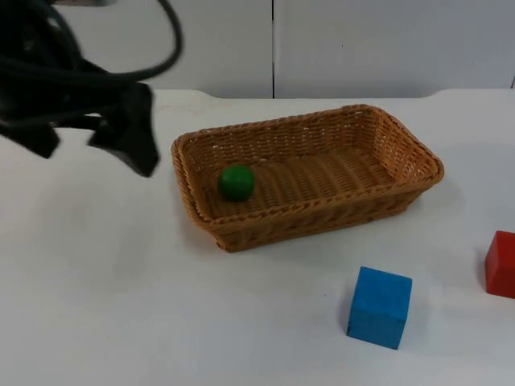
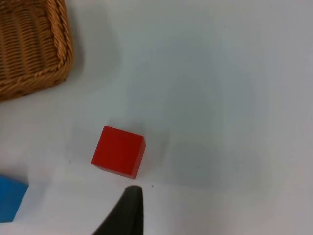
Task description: Place all geometric objects except the red cube into the basket.
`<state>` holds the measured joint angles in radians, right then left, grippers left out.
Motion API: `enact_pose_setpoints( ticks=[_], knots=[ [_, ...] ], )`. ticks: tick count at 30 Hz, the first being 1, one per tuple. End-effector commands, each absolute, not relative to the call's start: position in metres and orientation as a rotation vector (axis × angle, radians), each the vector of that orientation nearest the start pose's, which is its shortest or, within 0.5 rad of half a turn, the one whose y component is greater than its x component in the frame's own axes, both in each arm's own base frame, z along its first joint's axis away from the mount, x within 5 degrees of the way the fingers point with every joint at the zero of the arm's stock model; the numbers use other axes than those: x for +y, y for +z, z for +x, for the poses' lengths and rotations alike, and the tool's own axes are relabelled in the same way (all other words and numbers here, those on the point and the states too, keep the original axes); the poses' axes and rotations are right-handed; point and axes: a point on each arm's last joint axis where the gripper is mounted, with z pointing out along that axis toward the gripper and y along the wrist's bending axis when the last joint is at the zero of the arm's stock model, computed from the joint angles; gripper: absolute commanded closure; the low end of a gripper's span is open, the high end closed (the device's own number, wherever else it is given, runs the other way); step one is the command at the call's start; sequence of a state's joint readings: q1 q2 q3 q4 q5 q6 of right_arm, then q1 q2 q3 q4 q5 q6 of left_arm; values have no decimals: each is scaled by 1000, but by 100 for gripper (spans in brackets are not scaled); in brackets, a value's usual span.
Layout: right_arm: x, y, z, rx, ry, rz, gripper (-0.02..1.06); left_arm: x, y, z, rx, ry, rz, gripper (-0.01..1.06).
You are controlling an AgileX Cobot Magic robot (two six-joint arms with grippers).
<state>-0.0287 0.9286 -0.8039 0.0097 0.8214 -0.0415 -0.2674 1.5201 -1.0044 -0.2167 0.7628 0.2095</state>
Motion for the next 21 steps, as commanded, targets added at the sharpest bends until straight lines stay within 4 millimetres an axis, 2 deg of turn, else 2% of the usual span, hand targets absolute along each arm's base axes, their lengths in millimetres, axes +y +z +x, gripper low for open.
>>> enact_pose_setpoints(
  ticks=[1, 5, 6, 11, 14, 16, 21],
  knots=[
    [-2, 318, 172, 2430, 7, -2, -1, -73, 249, 270, 2696, -261, 389, 0],
    [-2, 317, 171, 2434, 10, 0, -1, -30, 256, 241, 2680, -223, 172, 0],
    [-2, 317, 171, 2434, 10, 0, -1, -30, 256, 241, 2680, -223, 172, 0],
    [-2, 316, 171, 2441, 17, -6, -1, 5, 265, 197, 2644, -170, -38, 0],
    [-1, 316, 171, 2440, 31, -5, -1, 8, 271, 187, 2615, -157, -55, 0],
    [1, 317, 171, 2438, 51, -37, -1, 5, 277, 173, 2553, -165, -62, 0],
    [2, 316, 171, 2440, 52, -45, -1, -2, 282, 154, 2480, -193, 1, 0]
  ],
)
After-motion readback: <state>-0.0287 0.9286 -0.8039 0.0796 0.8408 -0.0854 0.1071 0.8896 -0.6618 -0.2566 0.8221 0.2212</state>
